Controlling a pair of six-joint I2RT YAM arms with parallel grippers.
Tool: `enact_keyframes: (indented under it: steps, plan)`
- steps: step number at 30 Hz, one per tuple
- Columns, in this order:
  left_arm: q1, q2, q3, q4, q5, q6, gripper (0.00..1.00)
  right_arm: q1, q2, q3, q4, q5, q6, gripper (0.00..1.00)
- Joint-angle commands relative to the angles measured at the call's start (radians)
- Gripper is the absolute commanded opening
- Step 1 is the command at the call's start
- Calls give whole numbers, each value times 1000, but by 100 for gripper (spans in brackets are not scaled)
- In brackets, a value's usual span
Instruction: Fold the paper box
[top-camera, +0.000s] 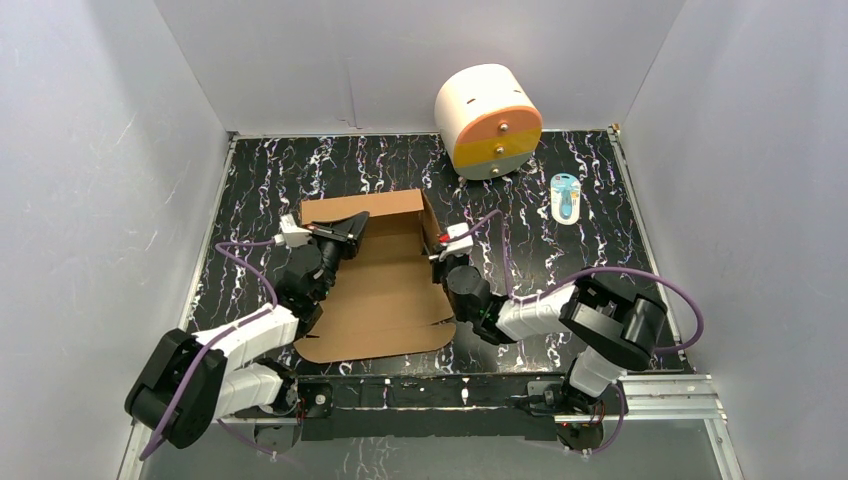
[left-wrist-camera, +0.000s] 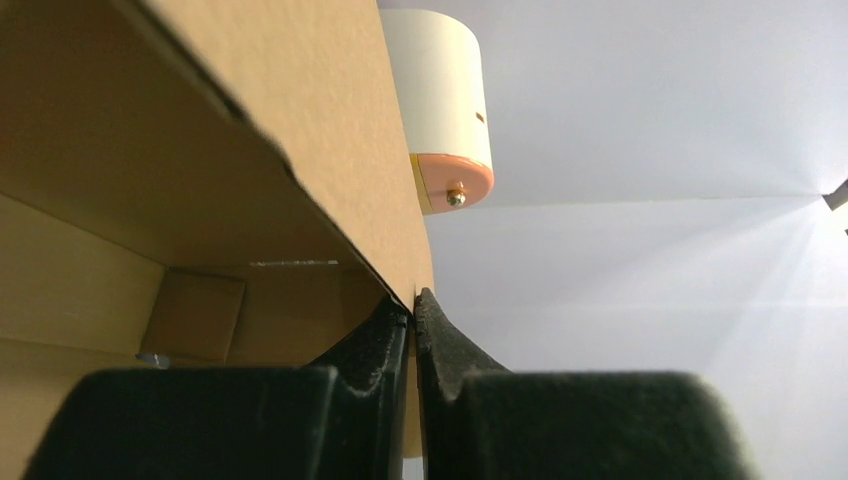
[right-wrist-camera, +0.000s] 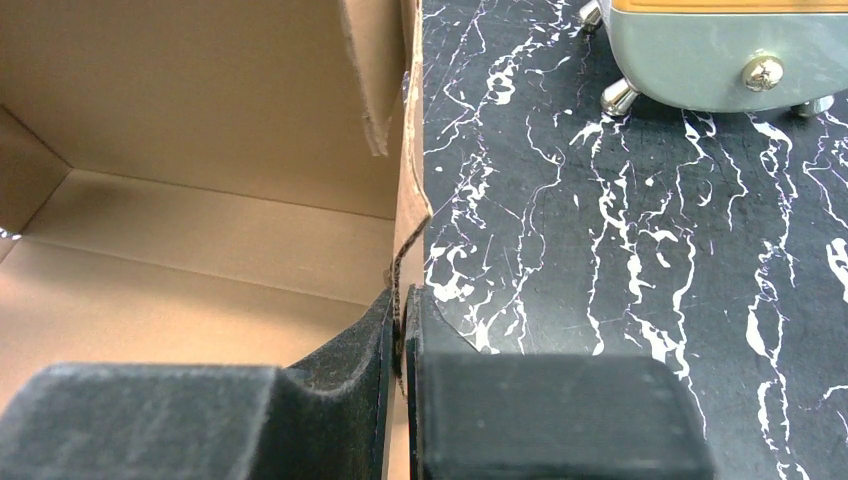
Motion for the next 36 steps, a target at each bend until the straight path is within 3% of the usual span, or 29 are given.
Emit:
enact_keyframes:
  steps: [1,25,36]
  plan:
    - [-45,-18,-8,29,-8,19,2,8,17,82,38,21,18,14]
    - [-75,-1,-103,-48,-102,71,1,6,13,2,104,-101,-61,27]
    - [-75,-16,-103,-97,-129,105,2,-2,-126,-28,-8,-193,-126,50]
